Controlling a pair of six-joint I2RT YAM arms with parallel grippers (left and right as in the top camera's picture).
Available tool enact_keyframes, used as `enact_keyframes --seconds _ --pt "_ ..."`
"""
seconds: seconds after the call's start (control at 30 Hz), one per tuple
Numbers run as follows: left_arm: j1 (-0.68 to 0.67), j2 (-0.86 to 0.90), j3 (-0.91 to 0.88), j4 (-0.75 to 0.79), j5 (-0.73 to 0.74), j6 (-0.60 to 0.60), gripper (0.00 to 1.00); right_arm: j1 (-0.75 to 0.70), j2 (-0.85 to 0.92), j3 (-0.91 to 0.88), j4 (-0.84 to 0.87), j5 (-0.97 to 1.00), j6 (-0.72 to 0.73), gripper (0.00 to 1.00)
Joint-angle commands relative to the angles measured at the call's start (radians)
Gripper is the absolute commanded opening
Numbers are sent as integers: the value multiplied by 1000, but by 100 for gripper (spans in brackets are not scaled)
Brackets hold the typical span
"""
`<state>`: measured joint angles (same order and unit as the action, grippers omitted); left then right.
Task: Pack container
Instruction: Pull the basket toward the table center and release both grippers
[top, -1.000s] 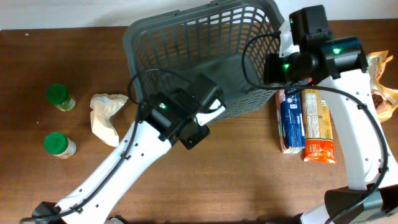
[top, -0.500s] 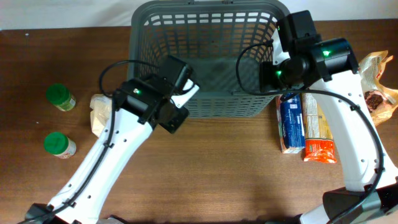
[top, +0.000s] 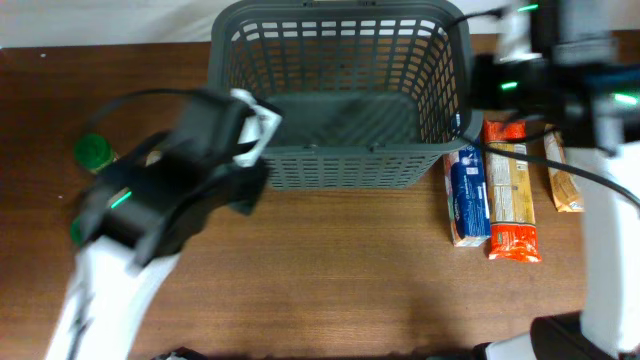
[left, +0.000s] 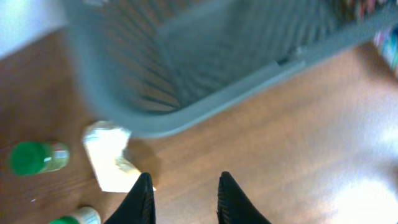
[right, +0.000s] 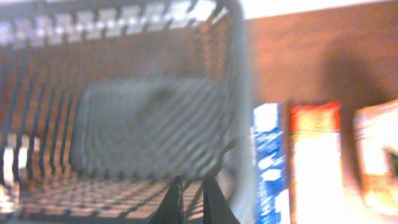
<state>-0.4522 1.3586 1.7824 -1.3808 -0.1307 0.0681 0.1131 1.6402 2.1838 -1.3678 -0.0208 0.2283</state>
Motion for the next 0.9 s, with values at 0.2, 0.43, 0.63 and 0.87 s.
enact_keyframes --seconds 0.2,0.43,0.63,0.87 --pt "152 -135 25 -18 -106 -50 39 -212 60 -38 -19 33 -2 4" --pt "221 -130 25 -19 -106 -50 40 -212 220 -41 23 -3 -2 4" --pt "274 -129 25 -20 -106 -50 41 -212 326 -41 95 -154 -3 4" --pt "323 -126 18 -26 -106 -50 43 -198 342 -41 175 -283 -14 4"
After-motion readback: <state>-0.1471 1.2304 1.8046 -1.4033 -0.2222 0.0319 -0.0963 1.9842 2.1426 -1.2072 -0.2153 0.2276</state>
